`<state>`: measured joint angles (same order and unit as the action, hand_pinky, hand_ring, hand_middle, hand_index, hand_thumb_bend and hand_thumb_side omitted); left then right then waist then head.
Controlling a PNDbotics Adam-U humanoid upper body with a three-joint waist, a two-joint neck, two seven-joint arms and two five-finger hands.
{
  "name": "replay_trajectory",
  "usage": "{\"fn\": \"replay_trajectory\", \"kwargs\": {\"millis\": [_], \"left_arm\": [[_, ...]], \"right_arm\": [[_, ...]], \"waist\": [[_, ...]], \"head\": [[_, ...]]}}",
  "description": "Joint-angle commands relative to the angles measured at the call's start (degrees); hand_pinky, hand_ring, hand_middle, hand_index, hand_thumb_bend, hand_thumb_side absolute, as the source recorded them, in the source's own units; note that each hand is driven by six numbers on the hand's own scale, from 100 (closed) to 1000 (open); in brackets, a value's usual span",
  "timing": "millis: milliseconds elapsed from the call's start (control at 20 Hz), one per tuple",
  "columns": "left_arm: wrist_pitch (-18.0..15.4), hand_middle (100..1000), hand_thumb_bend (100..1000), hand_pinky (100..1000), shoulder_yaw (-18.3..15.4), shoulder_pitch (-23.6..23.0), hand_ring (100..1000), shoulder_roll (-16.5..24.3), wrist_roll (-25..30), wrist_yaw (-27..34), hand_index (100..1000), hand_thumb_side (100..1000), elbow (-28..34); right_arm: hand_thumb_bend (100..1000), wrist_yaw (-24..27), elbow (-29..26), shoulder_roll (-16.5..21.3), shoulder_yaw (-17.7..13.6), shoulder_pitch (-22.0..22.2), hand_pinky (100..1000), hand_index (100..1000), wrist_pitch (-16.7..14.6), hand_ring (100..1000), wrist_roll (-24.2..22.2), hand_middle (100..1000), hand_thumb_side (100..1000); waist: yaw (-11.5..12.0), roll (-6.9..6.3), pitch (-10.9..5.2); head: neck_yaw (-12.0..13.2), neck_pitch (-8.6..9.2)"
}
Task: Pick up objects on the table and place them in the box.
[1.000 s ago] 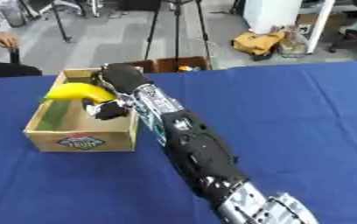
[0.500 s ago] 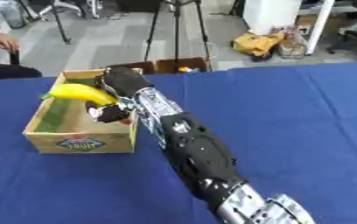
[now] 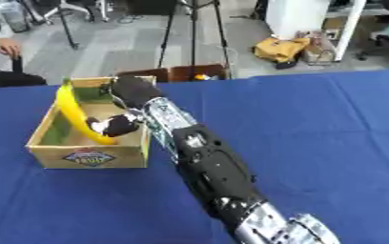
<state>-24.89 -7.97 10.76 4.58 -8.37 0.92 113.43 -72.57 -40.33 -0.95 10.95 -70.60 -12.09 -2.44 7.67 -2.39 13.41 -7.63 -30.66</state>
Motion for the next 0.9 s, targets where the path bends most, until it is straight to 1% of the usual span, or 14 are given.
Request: {"fn": "replay_trajectory", "kwargs": {"millis": [50,550,650,750,900], "left_arm": [[0.0,568,100,345,0.1,0.6,495,0.4,0.2,0.2,768,827,1.2],[0.0,568,100,341,0.1,0.7,494,0.3,0.5,0.3,767,828,1.2],[0.0,568,100,340,0.1,0.7,494,0.3,0.5,0.3,767,827,1.2],[0.0,568,100,340,0.1,0.8,494,0.3,0.5,0.3,767,827,1.2],[0.0,568,100,341,0.0,0.8,494,0.3,0.4,0.3,767,827,1.2]], "right_arm": [[356,-0.7,-1.3,0.0,-0.5,-1.7,577,842,0.2,824,0.1,437,755],[318,-0.7,-1.1,-0.4,-0.8,-1.5,571,835,0.3,821,0.9,415,747],[324,-0.4,-1.5,-0.3,-0.9,-1.4,571,836,0.3,822,1.1,412,741],[331,0.4,-2.7,-0.2,-1.0,-1.2,572,838,0.4,822,1.6,405,745],[337,2.7,-6.2,0.1,-1.7,-0.9,569,842,0.6,822,3.4,402,756]], "waist": [[0.0,-0.19,-0.78],[0.1,-0.32,-0.63],[0.1,-0.32,-0.62],[0.0,-0.34,-0.62],[0.0,-0.41,-0.65]], "head": [[0.0,0.66],[-0.1,0.97],[0.0,0.94],[0.2,0.90],[0.7,0.66]]}}
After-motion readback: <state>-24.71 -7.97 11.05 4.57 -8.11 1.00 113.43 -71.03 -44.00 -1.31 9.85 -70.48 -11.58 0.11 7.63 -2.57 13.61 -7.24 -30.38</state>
